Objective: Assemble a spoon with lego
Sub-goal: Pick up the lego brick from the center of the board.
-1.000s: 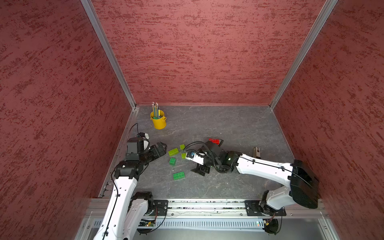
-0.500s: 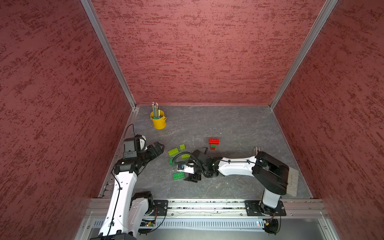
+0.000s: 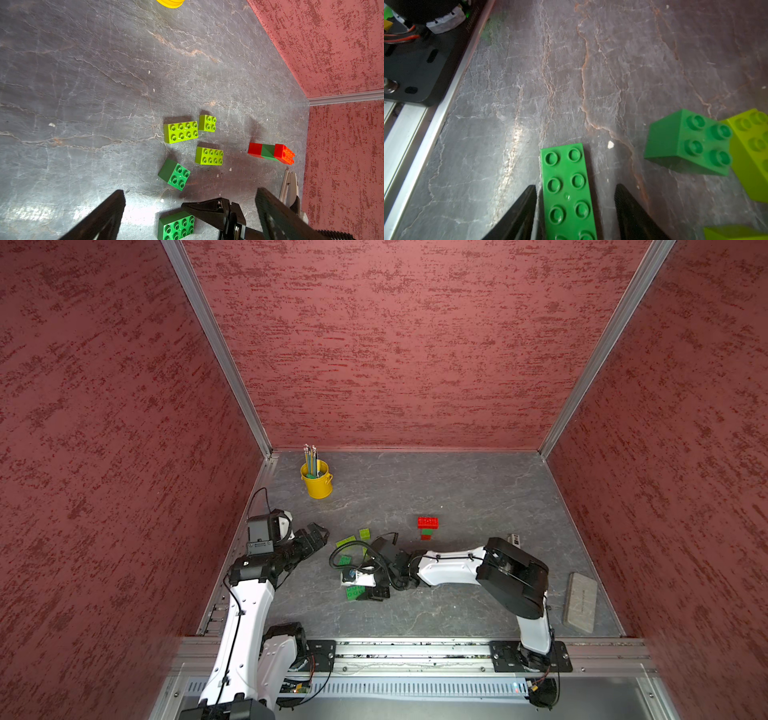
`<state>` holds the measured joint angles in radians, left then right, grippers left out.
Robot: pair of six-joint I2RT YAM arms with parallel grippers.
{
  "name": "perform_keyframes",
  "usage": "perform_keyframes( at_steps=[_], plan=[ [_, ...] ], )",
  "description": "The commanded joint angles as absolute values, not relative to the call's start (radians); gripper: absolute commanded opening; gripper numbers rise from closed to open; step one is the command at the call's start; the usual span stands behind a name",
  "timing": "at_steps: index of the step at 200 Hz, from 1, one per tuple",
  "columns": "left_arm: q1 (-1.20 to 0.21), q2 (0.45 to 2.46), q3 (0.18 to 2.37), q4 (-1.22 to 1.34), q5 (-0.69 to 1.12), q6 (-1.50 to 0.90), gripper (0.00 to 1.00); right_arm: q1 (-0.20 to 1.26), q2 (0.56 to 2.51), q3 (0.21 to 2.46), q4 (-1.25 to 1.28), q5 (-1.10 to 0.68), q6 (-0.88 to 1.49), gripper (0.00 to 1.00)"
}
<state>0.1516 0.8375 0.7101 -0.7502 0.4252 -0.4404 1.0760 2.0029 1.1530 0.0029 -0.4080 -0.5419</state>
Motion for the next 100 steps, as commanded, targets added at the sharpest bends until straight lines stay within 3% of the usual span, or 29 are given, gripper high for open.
perform_keyframes(
  at_steps=[1,40,75,100],
  plan=[
    [0.158,0.835,0.699,-0.736,0.438,-0.438,1.0,1.081,2.024,1.191,-0.038,-0.437,-0.574,0.55],
    [0.157,0.834,0.698,-0.732,0.439,-0.436,1.0,1.089,2.042,1.203,-0.057,-0.426,-0.586,0.41],
    [0.156,0.829,0.699,-0.737,0.437,-0.436,1.0,1.094,2.058,1.226,-0.095,-0.415,-0.586,0.4],
    [0.152,0.817,0.701,-0.741,0.437,-0.432,1.0,1.093,2.039,1.223,-0.108,-0.419,-0.622,0.19]
  ],
)
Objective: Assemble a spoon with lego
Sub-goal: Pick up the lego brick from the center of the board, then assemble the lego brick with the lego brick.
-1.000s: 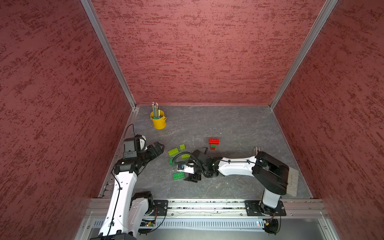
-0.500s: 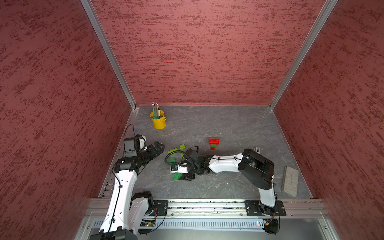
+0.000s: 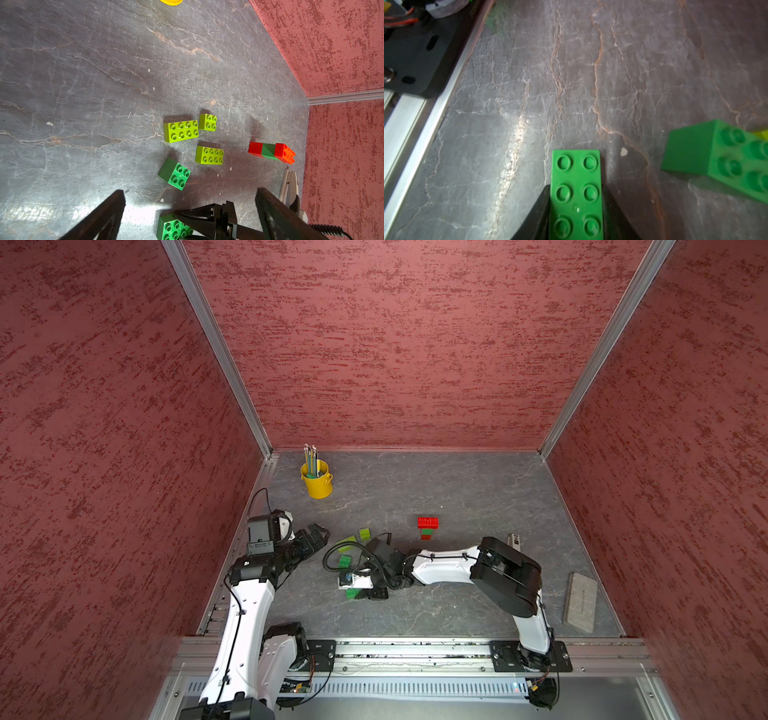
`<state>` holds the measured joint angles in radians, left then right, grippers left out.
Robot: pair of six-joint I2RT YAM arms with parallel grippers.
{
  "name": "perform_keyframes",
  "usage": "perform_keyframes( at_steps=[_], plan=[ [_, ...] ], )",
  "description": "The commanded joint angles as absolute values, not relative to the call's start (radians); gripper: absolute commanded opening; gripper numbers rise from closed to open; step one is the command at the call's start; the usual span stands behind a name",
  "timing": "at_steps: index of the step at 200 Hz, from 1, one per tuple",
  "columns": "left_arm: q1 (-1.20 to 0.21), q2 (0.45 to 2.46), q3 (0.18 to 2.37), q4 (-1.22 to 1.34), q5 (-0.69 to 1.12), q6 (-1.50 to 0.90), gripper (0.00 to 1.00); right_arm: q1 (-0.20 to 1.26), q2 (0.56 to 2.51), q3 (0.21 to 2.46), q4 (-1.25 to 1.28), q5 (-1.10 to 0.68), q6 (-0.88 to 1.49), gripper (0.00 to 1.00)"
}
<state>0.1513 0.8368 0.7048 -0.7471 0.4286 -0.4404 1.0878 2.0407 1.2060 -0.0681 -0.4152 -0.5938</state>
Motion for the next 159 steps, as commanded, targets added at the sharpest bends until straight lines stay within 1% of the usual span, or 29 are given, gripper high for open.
perform_keyframes(
  at_steps=[1,12,30,52,65,82,101,117,133,148,159],
  plan=[
    [0.151,0.817,0.7,-0.741,0.438,-0.431,1.0,1.092,2.037,1.223,-0.108,-0.418,-0.621,0.19],
    [0.142,0.81,0.701,-0.739,0.438,-0.423,1.0,1.087,1.994,1.201,-0.086,-0.421,-0.605,0.13],
    [0.131,0.793,0.695,-0.721,0.453,-0.406,1.0,1.054,1.892,1.161,-0.08,-0.426,-0.556,0.13],
    [0.114,0.753,0.681,-0.673,0.489,-0.391,0.99,0.985,1.733,1.154,-0.217,-0.402,-0.571,0.13],
    [0.083,0.728,0.66,-0.615,0.515,-0.385,0.99,0.919,1.628,1.154,-0.313,-0.4,-0.586,0.13],
    [-0.018,0.717,0.638,-0.52,0.494,-0.366,1.0,0.808,1.507,1.162,-0.431,-0.4,-0.646,0.13],
    [-0.175,0.743,0.613,-0.404,0.419,-0.333,1.0,0.684,1.416,1.167,-0.539,-0.374,-0.742,0.13],
    [-0.279,0.8,0.597,-0.296,0.384,-0.299,1.0,0.602,1.406,1.166,-0.591,-0.346,-0.819,0.13],
    [-0.35,0.897,0.608,-0.219,0.387,-0.271,1.0,0.529,1.434,1.176,-0.627,-0.348,-0.87,0.12],
    [-0.394,0.997,0.641,-0.179,0.385,-0.246,0.99,0.472,1.448,1.179,-0.62,-0.382,-0.891,0.12],
    [-0.409,1.066,0.664,-0.146,0.404,-0.232,1.0,0.453,1.5,1.195,-0.631,-0.395,-0.909,0.12]
  ],
)
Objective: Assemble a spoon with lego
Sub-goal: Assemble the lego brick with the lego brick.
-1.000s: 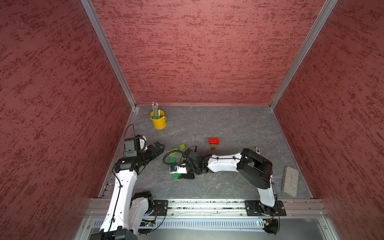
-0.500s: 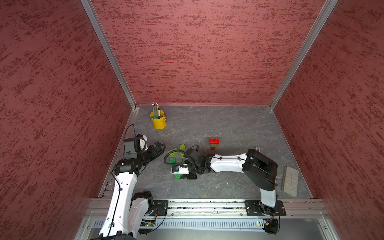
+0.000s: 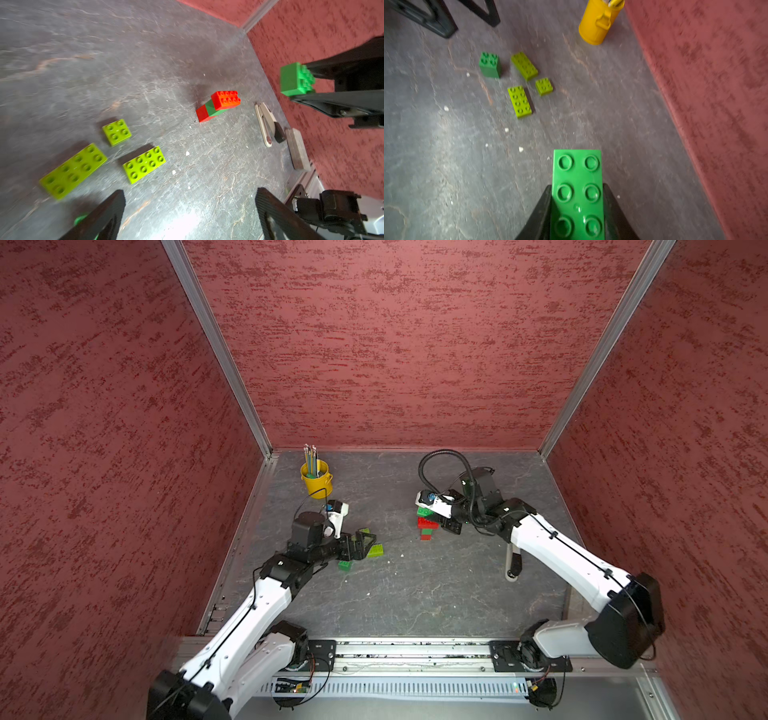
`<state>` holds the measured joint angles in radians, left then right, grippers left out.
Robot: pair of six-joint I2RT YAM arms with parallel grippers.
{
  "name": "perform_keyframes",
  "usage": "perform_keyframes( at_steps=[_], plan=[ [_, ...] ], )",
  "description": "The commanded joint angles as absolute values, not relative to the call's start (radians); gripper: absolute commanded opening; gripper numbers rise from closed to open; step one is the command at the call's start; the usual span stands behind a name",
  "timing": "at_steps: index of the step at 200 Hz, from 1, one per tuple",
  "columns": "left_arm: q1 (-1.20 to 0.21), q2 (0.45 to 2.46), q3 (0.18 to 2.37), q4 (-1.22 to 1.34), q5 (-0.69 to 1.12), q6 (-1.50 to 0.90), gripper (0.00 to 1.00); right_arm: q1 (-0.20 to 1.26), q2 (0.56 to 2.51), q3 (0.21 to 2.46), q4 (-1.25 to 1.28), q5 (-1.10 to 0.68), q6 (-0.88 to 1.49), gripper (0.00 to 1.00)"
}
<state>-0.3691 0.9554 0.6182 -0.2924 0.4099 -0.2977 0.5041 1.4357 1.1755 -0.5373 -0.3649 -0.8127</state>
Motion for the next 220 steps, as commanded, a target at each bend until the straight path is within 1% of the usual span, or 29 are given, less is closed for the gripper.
perform_keyframes(
  at_steps=[1,12,30,52,87,109,155,178,220],
  plan=[
    [-0.41,1.071,0.666,-0.144,0.408,-0.233,1.0,0.452,1.506,1.197,-0.633,-0.393,-0.912,0.12],
    [-0.418,1.14,0.688,-0.108,0.422,-0.228,1.0,0.449,1.553,1.216,-0.633,-0.367,-0.92,0.1],
    [-0.418,1.229,0.722,-0.072,0.446,-0.227,1.0,0.441,1.602,1.221,-0.608,-0.375,-0.944,0.1],
    [-0.42,1.285,0.749,-0.058,0.451,-0.215,1.0,0.437,1.623,1.225,-0.569,-0.403,-0.957,0.1],
    [-0.418,1.324,0.744,-0.037,0.466,-0.23,1.0,0.427,1.632,1.238,-0.564,-0.411,-0.987,0.1],
    [-0.419,1.336,0.735,-0.021,0.472,-0.245,1.0,0.418,1.595,1.215,-0.552,-0.427,-0.99,0.1],
    [-0.419,1.374,0.745,-0.016,0.48,-0.253,1.0,0.409,1.611,1.215,-0.515,-0.458,-0.874,0.1],
    [-0.42,1.373,0.742,-0.018,0.477,-0.253,0.99,0.41,1.628,1.218,-0.499,-0.474,-0.826,0.09],
    [-0.42,1.371,0.737,-0.018,0.475,-0.253,0.99,0.415,1.62,1.189,-0.469,-0.451,-0.766,0.1]
  ],
)
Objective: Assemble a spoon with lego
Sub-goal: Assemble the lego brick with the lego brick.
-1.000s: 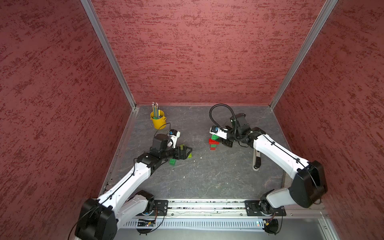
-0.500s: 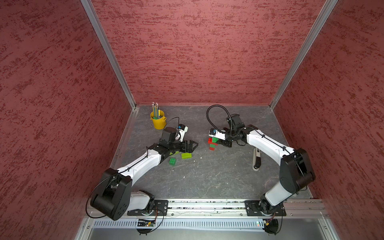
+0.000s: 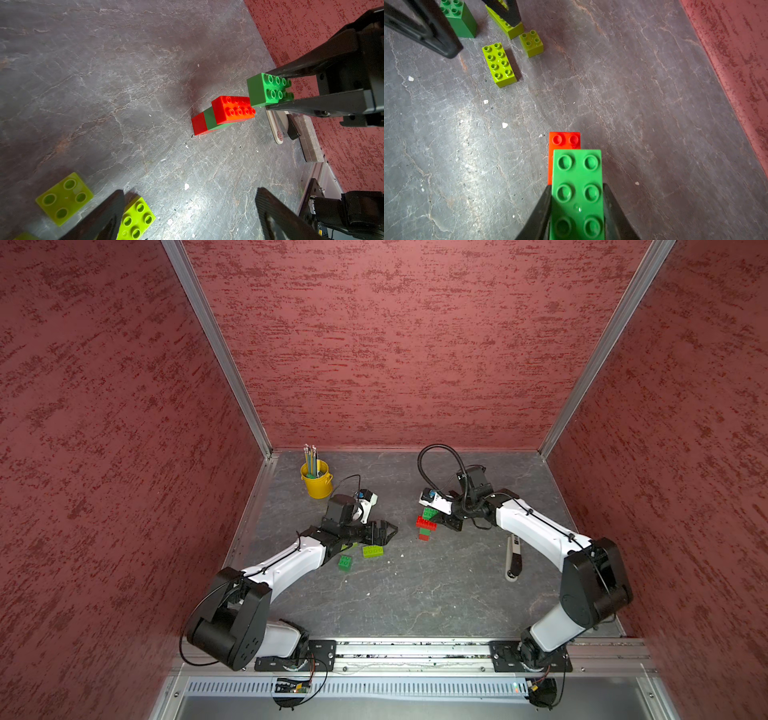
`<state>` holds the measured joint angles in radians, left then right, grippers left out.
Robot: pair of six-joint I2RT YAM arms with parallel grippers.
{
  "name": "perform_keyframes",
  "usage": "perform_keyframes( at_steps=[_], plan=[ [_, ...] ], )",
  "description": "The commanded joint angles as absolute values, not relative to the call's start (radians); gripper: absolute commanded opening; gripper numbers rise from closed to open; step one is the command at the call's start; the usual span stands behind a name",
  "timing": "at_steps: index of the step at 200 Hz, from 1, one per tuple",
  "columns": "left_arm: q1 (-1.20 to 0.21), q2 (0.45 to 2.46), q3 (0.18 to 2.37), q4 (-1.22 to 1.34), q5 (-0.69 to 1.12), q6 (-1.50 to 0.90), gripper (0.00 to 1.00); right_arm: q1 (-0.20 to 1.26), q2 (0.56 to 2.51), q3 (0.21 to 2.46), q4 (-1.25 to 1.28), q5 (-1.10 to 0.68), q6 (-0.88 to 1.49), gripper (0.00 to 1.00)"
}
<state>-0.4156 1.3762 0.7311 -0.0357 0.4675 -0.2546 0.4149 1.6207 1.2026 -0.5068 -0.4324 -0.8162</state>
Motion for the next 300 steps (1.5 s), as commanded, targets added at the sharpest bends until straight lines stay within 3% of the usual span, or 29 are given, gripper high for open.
perform_keyframes(
  at_steps=[1,300],
  plan=[
    [-0.42,1.371,0.737,-0.017,0.474,-0.253,1.0,0.415,1.621,1.189,-0.469,-0.45,-0.764,0.1],
    [-0.418,1.359,0.724,-0.043,0.469,-0.258,1.0,0.44,1.668,1.129,-0.453,-0.394,-0.747,0.12]
  ],
)
